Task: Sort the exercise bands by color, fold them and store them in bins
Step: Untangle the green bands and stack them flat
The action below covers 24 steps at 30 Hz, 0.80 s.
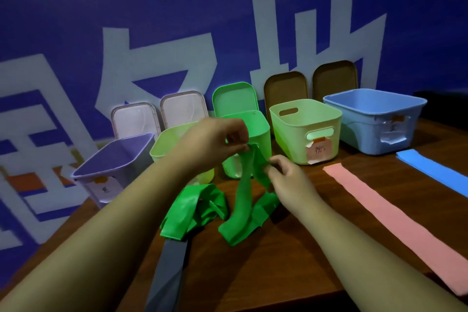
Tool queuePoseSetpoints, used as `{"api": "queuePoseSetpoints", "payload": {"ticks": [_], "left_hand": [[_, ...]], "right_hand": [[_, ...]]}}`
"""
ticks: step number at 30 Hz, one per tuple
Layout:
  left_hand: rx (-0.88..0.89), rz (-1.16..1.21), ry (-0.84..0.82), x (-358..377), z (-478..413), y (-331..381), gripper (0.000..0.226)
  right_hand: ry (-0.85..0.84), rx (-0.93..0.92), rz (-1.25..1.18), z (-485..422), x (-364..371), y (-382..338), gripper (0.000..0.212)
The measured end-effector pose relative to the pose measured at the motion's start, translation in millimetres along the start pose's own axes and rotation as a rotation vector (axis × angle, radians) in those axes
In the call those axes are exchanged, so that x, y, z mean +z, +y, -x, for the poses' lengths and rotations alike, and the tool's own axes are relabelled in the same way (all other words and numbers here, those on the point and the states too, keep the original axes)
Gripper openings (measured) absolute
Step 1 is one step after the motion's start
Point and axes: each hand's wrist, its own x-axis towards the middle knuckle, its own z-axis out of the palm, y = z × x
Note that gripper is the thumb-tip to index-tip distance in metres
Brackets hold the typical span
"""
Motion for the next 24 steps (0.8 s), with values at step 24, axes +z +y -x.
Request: {"api": "queuePoseSetpoints", "payload": {"ticks": [24], "left_hand": [[-0.225, 0.200, 0.241, -104.1, -57.1, 14.6, 0.010]], "right_hand": [[-0.316, 0.112, 0.067, 27.8, 7.0, -12.6, 0.021]]}}
